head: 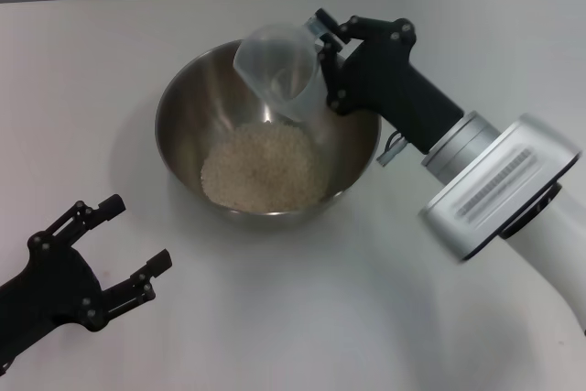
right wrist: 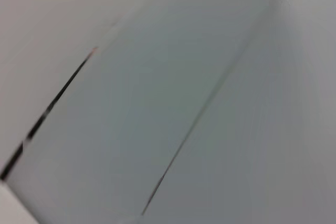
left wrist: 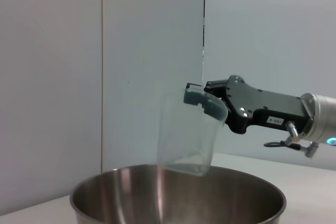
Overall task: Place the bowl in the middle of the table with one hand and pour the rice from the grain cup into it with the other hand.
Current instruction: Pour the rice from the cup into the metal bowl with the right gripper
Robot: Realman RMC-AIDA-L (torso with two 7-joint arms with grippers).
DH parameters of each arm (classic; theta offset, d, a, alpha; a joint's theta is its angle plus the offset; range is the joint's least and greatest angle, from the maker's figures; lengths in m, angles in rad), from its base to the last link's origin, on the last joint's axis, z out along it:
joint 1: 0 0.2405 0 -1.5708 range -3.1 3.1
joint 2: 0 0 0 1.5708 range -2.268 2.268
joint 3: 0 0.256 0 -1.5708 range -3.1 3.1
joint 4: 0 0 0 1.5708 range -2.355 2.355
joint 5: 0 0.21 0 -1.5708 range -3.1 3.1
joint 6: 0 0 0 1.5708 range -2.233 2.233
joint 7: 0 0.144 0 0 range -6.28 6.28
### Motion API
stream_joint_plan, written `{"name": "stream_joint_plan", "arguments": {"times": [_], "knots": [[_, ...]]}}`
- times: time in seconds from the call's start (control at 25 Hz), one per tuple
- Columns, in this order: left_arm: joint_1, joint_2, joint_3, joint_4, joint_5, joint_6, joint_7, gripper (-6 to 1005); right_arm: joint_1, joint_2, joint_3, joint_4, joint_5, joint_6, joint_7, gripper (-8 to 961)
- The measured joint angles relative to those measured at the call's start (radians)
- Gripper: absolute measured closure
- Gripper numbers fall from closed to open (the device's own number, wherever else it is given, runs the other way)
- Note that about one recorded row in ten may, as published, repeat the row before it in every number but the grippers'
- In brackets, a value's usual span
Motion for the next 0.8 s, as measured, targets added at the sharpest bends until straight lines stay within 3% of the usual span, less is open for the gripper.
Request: {"name": "stream_joint_plan", "arguments": {"times": [0.08,0.28,0.8], "knots": [[0.001,0.000,-0.001,0.000,0.000,0.000,0.002,129,0.011,-0.002,0.004,-0.033,-0.002,0.002,0.282,927],[0.001,0.000,-0.003,0.000,-0.001,0.009,0.004,130,0.026,-0.003,-0.010,-0.073,-0.009,0.003,0.526,927],[0.000,0.000,-0.004,0.000,0.000,0.012,0.004,129,0.026,-0.003,-0.027,-0.081,-0.010,-0.002,0.572,927]]}}
